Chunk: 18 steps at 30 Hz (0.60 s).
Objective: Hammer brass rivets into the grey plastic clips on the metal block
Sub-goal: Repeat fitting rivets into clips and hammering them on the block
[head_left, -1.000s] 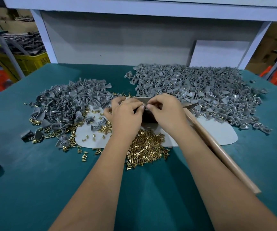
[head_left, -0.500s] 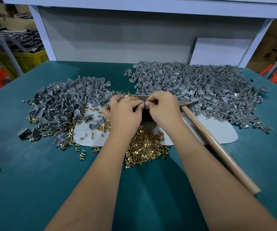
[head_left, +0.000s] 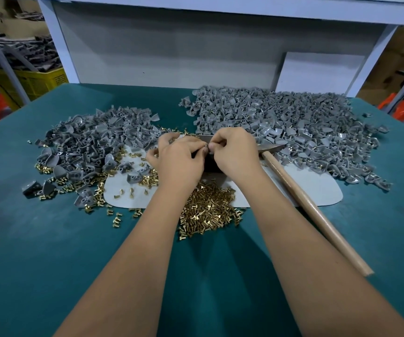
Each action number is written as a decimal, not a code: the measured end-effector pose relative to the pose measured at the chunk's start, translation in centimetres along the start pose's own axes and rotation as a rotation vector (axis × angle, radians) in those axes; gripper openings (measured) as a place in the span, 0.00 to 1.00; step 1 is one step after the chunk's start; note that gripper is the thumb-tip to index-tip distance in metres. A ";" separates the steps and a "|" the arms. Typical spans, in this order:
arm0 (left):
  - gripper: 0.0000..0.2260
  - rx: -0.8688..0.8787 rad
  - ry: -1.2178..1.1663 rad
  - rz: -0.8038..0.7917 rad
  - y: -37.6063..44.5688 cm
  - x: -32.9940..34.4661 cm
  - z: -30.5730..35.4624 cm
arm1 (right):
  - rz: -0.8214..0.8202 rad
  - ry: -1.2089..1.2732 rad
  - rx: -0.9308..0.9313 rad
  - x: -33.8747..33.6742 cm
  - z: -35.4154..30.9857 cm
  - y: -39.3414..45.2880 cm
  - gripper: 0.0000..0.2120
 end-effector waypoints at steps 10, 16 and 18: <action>0.08 -0.023 0.061 0.077 -0.6 -0.2 -0.1 | 0.132 0.084 -0.107 -2.4 0.7 -2.5 0.08; 0.07 -0.030 0.036 0.065 -0.5 0.1 -0.2 | 0.207 -0.662 0.214 -9.2 6.2 -4.3 0.12; 0.06 -0.029 0.010 0.070 -0.5 0.1 -0.2 | 0.131 -0.695 0.271 -8.7 7.2 -4.5 0.14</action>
Point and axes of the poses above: each hand's wrist, its own y-axis towards the middle knuckle, its own x-axis out of the palm, z = x × y, the point moved 7 cm from there along y, towards the middle knuckle, and after that the axes turned 14 degrees about y, right-handed, at the moved point
